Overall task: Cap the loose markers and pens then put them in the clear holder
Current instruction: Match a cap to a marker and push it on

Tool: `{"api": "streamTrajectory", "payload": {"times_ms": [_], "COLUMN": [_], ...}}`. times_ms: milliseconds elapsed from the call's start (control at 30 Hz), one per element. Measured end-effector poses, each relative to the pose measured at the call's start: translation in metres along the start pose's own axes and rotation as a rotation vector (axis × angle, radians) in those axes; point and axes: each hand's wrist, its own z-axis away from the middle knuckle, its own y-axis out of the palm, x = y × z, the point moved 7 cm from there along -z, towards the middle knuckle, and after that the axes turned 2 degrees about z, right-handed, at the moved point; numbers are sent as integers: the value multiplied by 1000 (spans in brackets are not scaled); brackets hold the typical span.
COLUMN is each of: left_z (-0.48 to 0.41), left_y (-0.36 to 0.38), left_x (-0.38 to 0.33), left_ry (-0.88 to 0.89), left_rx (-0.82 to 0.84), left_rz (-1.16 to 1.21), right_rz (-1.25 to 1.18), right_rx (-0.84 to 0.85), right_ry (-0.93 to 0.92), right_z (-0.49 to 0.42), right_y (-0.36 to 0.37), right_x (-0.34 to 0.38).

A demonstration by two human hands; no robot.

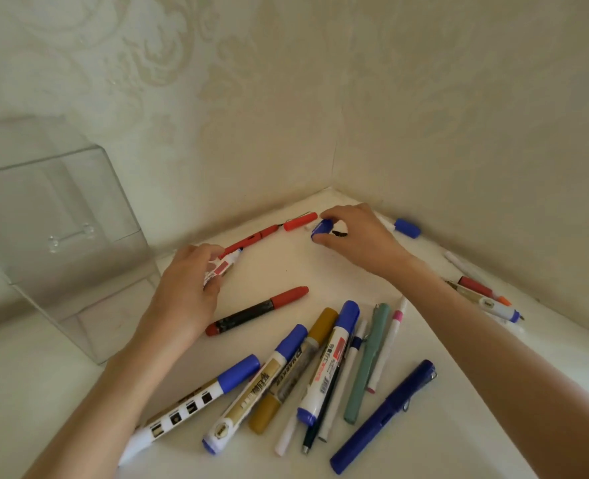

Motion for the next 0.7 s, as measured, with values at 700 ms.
{"api": "streamTrajectory", "payload": {"times_ms": [700], "left_z": [13], "left_y": [34], "left_x": [-54], "left_ry": [-14], "left_rx": [453], "left_rz": [808], "right_rz": [-1009], "right_rx": [-126], "right_ry": [149], "right_z": [81], "right_y": [-16], "right_x": [8]}}
